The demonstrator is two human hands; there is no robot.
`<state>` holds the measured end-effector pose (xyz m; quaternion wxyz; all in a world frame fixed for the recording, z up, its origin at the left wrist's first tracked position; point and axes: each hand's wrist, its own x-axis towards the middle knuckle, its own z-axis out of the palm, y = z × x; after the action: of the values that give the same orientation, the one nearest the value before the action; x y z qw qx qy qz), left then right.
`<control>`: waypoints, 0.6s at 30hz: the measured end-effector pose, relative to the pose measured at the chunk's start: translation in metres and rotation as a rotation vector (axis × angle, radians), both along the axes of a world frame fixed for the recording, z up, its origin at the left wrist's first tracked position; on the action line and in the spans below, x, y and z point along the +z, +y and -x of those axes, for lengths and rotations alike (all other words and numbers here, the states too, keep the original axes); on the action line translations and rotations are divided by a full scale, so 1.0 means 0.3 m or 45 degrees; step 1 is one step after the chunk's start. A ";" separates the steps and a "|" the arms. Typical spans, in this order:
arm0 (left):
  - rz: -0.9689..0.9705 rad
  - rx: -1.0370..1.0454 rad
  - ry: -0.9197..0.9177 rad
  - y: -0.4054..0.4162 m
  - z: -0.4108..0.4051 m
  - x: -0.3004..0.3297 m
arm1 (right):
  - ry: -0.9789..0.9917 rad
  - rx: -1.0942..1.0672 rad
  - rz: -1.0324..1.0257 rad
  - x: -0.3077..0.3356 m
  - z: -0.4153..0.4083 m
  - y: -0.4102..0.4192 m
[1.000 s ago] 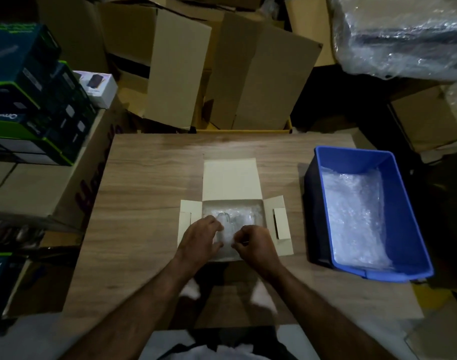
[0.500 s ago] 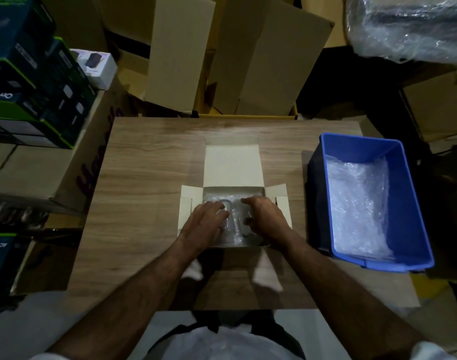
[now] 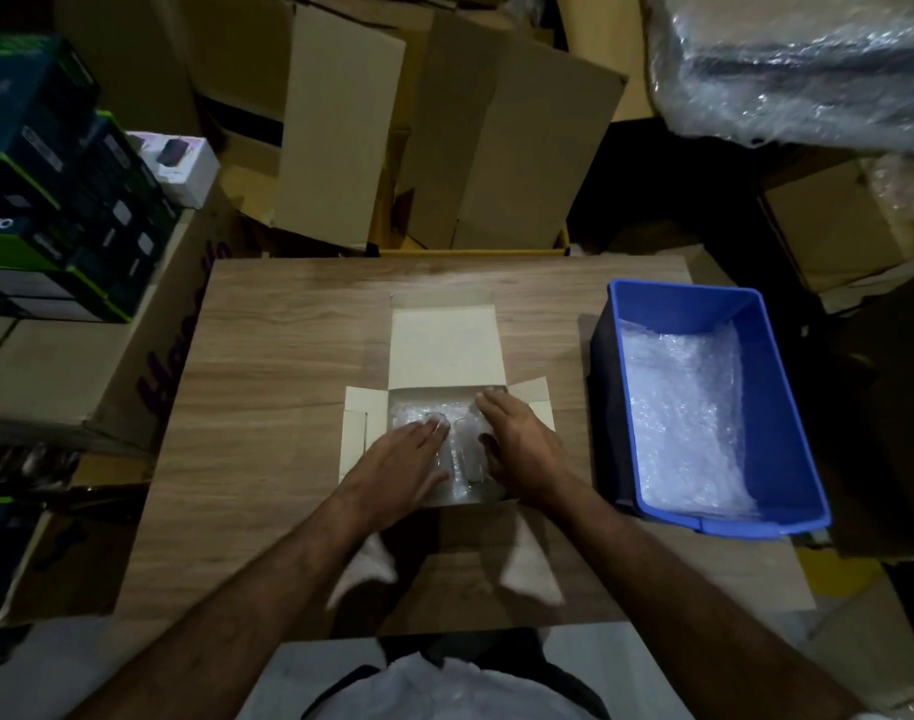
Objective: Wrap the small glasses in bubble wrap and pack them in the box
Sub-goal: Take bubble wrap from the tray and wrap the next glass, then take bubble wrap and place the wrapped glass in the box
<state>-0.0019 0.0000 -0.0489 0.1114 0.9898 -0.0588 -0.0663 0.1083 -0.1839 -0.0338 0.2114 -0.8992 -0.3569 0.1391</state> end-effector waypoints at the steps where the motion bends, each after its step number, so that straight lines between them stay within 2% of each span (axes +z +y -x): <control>1: -0.015 0.002 -0.009 -0.006 0.000 0.003 | -0.051 0.005 -0.017 0.004 0.003 -0.013; 4: -0.025 0.043 -0.030 -0.013 -0.002 0.011 | -0.155 0.021 -0.027 0.030 0.002 -0.064; 8: 0.068 0.127 -0.069 -0.072 -0.039 0.044 | -0.241 -0.124 -0.052 0.072 -0.008 -0.161; 11: 0.125 0.087 -0.194 -0.197 -0.122 0.083 | -0.289 -0.265 -0.107 0.101 -0.025 -0.281; 15: 0.324 0.071 -0.333 -0.386 -0.242 0.108 | -0.310 -0.465 -0.139 0.092 -0.064 -0.475; 18: 0.287 -0.062 -0.414 -0.513 -0.327 0.108 | -0.292 -0.555 -0.111 0.065 -0.110 -0.610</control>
<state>0.0961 -0.1540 -0.0167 0.2090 0.9670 -0.1069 0.0989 0.1413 -0.3669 -0.0144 0.2333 -0.9548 -0.1818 -0.0283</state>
